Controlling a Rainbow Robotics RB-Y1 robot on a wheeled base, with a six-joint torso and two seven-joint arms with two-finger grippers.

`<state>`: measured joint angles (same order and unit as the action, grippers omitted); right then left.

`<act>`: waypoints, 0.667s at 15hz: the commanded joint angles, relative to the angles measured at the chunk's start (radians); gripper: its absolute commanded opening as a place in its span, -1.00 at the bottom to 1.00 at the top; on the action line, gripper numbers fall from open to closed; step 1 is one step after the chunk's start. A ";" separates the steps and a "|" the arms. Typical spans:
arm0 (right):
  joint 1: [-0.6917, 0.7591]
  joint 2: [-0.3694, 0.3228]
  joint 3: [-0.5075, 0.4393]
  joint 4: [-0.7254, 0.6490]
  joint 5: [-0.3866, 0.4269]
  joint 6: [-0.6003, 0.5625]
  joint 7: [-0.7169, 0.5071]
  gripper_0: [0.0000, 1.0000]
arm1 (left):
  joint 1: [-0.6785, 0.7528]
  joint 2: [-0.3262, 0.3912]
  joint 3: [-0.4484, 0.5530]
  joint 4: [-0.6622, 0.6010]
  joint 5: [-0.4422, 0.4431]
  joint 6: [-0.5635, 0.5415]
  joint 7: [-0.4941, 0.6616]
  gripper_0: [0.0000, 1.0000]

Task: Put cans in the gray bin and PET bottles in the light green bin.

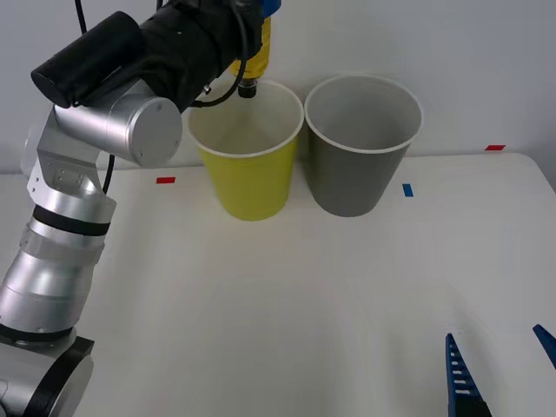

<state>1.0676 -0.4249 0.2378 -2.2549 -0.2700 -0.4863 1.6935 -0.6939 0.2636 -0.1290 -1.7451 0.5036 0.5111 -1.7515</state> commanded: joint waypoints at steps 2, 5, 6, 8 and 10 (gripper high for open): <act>0.000 0.000 0.000 0.000 0.000 0.000 0.000 1.00 | 0.001 0.005 -0.004 0.012 -0.005 -0.005 -0.002 -1.00; 0.000 0.000 0.000 0.000 0.000 0.000 0.000 1.00 | 0.001 0.008 -0.004 0.012 -0.005 -0.005 0.000 -1.00; 0.000 0.000 0.000 0.000 0.000 0.000 0.000 1.00 | 0.001 0.008 -0.008 0.012 -0.005 -0.005 -0.002 -0.39; 0.000 0.000 0.000 0.000 0.000 0.000 0.000 1.00 | 0.001 0.019 -0.018 0.012 -0.010 -0.005 0.001 1.00; 0.000 0.000 0.000 0.000 0.000 0.000 0.000 1.00 | 0.001 0.034 -0.023 0.012 -0.005 -0.005 0.003 1.00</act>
<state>1.0676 -0.4249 0.2378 -2.2549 -0.2700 -0.4863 1.6935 -0.6935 0.2896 -0.1481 -1.7333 0.4949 0.5056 -1.7495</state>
